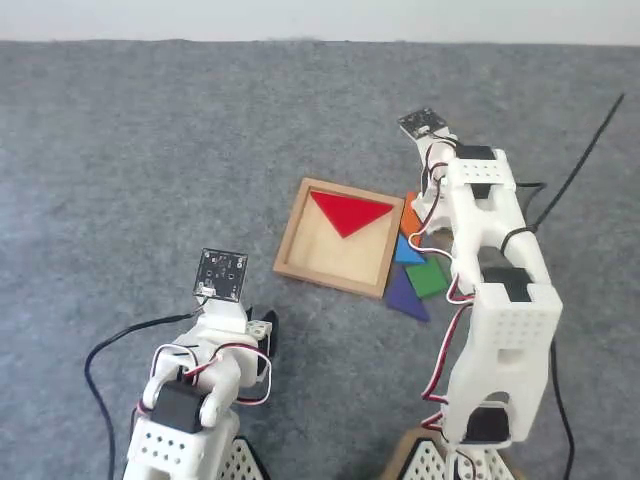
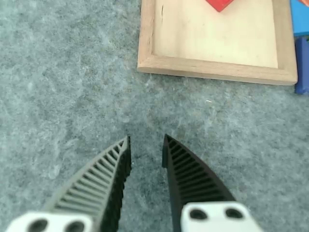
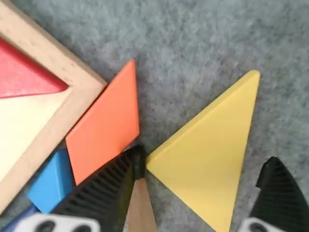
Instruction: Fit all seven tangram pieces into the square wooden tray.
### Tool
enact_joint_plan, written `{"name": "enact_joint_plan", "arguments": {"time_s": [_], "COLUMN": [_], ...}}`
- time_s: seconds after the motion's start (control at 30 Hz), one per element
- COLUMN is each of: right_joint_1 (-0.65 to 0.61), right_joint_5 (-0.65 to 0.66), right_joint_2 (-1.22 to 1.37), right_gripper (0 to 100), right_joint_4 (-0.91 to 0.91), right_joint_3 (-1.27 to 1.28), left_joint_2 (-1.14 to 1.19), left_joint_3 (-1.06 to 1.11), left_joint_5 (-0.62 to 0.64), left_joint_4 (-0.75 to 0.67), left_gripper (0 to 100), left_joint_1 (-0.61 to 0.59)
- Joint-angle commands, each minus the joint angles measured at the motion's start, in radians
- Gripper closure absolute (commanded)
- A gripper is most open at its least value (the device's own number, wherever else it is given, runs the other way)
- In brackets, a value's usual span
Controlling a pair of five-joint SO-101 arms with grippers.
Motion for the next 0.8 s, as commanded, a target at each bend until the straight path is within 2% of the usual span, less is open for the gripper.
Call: {"name": "enact_joint_plan", "arguments": {"time_s": [0.0,0.27,0.37,0.57,0.77], "right_joint_1": [0.004,-0.002,-0.016,-0.045,-0.015], "right_joint_5": [-0.037,-0.307,-0.371,-0.431,-0.436], "right_joint_2": [0.008,0.008,0.008,0.010,0.053], "right_gripper": [62.5,62.5,62.5,62.5,62.6], "right_joint_4": [-0.013,0.035,0.035,0.028,0.030], "right_joint_3": [-0.074,-0.153,-0.161,-0.158,-0.161], "left_joint_2": [-0.017,-0.017,-0.017,-0.017,-0.017], "left_joint_3": [-0.012,-0.012,-0.012,-0.012,-0.012], "left_joint_5": [0.006,0.006,0.006,0.006,0.006], "left_joint_4": [0.002,0.002,0.002,0.002,0.002], "left_gripper": [89,89,89,89,89], "left_joint_1": [0.002,0.002,0.002,0.002,0.002]}}
